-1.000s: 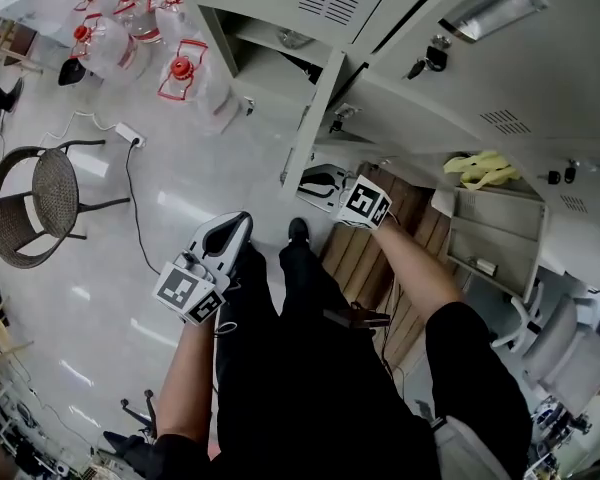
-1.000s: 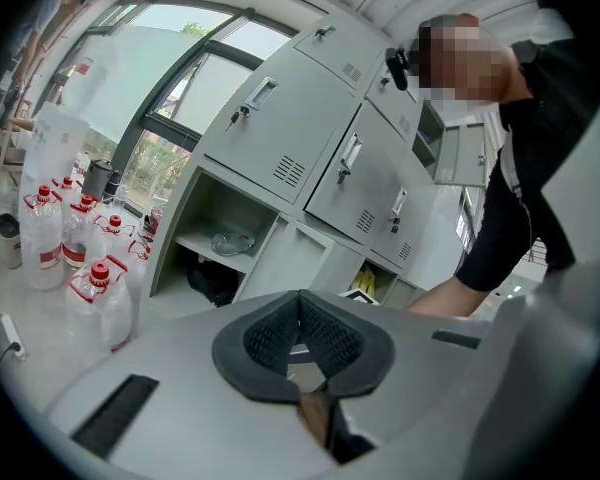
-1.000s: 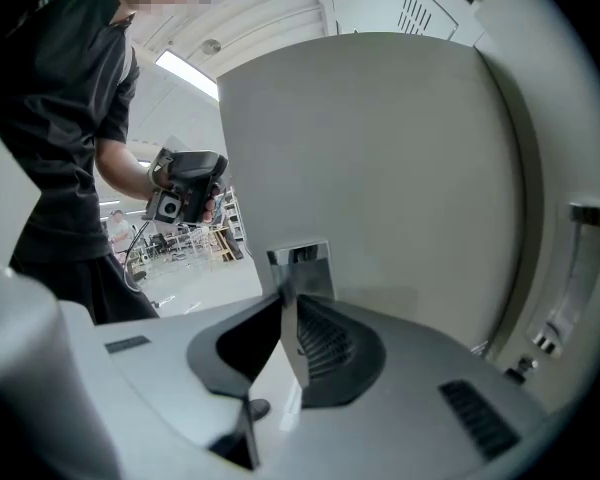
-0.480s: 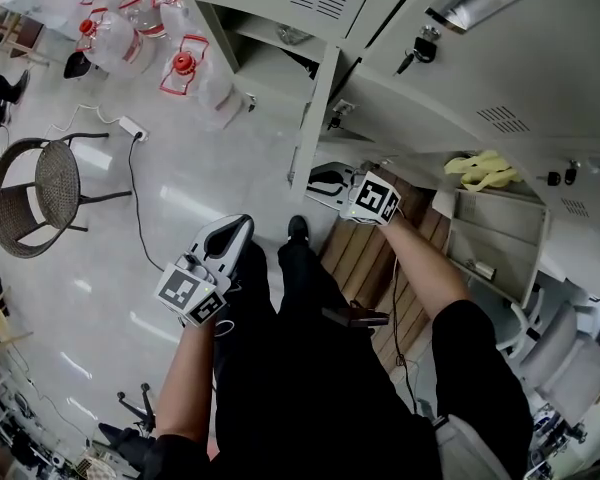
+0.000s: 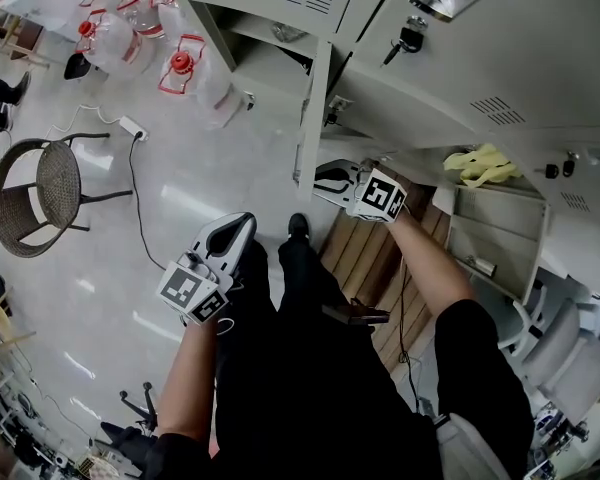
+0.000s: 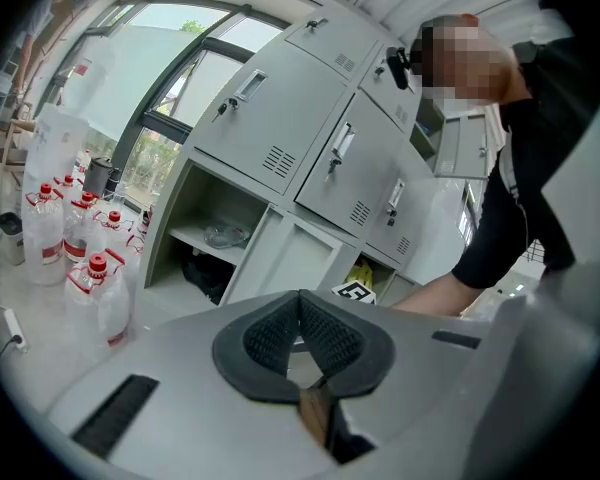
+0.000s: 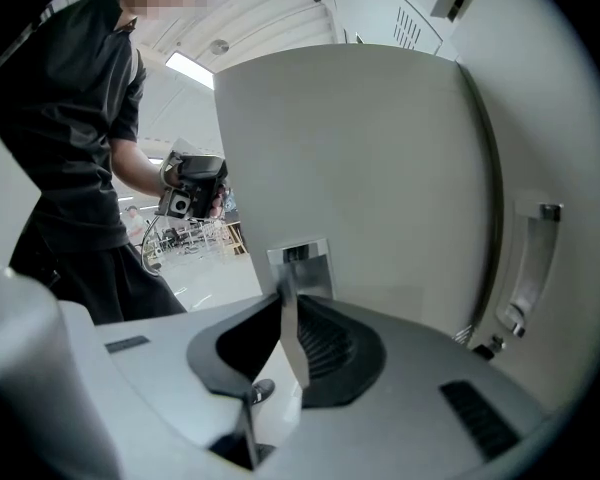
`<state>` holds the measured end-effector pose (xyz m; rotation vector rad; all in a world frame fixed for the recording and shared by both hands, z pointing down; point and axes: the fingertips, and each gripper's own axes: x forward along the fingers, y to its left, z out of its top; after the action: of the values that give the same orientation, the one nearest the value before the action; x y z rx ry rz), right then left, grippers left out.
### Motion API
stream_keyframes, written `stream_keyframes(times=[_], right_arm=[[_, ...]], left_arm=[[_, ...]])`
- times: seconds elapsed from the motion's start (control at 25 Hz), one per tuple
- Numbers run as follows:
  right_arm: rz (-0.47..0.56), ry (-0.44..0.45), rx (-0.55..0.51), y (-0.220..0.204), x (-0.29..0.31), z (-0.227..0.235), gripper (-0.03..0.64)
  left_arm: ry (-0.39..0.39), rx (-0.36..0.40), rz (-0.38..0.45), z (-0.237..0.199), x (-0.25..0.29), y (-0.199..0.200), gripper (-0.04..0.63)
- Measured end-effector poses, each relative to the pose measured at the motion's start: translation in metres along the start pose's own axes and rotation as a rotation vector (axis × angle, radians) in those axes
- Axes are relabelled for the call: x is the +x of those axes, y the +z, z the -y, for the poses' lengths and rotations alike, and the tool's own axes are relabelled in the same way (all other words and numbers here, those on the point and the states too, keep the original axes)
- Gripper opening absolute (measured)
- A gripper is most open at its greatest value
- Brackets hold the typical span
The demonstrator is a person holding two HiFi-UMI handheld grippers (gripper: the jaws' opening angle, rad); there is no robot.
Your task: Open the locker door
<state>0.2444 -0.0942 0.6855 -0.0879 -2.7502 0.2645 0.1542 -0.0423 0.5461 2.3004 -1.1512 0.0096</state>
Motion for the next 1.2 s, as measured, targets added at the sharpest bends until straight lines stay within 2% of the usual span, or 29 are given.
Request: stream_keyframes(times=[0.2,0.24,0.48,0.64,0.84,1.0,1.2], right_arm=[[-0.005,-0.035,0.008,-0.005,-0.009,0.002,0.054],[-0.003,-0.046,0.014,-0.006,-0.01,0.002,0.023],[-0.002,-0.118,0.065,-0.012,-0.026,0.006,0.023],[0.043,-0.188,0.121,0.0,-0.041,0.006,0.023],[0.158,-0.299,0.178,0.046,-0.072,-0.001,0.023],[0.247,-0.379,0.141,0.103,-0.099,0.002,0.021],[0.292,-0.495,0.088,0.166,-0.13,0.002,0.015]], left_arm=[[-0.006,-0.001,-0.005,0.006,-0.003,-0.003,0.011],[-0.004,-0.001,-0.003,0.005,-0.004,-0.003,0.011],[0.003,0.003,0.02,0.003,-0.009,0.003,0.011],[0.008,0.01,0.042,0.004,-0.016,0.014,0.011],[0.001,0.028,0.087,0.014,-0.026,0.041,0.011],[-0.029,0.048,0.112,0.017,-0.027,0.067,0.011],[-0.092,0.072,0.131,0.024,-0.027,0.095,0.011]])
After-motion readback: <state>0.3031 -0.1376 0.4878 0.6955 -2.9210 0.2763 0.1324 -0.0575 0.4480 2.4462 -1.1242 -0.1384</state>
